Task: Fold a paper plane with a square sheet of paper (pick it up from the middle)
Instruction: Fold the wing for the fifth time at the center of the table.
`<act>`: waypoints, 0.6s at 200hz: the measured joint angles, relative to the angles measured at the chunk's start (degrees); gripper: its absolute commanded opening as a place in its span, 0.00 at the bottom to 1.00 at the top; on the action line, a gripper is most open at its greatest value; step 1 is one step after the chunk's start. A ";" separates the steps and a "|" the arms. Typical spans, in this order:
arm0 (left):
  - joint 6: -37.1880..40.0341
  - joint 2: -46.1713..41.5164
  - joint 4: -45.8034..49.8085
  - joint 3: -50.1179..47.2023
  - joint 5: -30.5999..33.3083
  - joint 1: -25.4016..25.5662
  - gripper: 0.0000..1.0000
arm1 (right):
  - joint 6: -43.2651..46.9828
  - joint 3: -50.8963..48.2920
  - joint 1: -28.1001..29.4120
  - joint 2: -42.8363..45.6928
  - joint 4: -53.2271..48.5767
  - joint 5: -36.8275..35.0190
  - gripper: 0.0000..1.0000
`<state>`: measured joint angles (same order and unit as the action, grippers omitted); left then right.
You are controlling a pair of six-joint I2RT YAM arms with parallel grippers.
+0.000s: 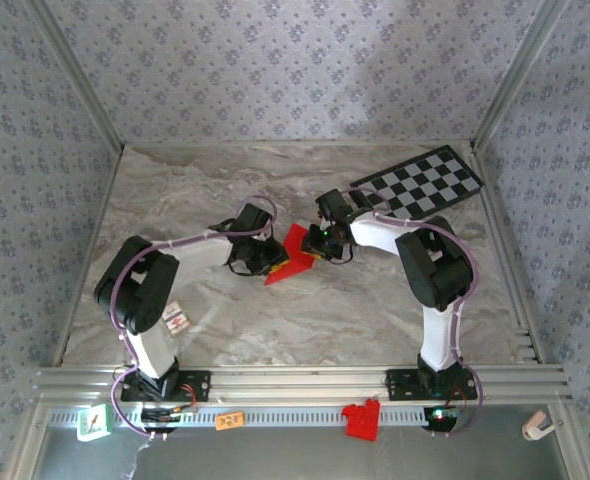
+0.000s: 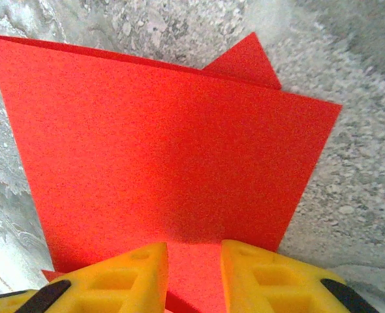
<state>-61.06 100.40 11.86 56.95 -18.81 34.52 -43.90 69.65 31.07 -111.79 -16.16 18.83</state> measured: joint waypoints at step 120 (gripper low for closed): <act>-0.22 2.47 1.20 0.00 3.06 -0.35 0.16 | -1.84 -7.39 -1.16 10.05 5.62 1.25 0.45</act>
<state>-61.28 102.87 13.06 56.95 -15.75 34.17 -45.74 62.26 29.91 -101.73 -10.55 20.08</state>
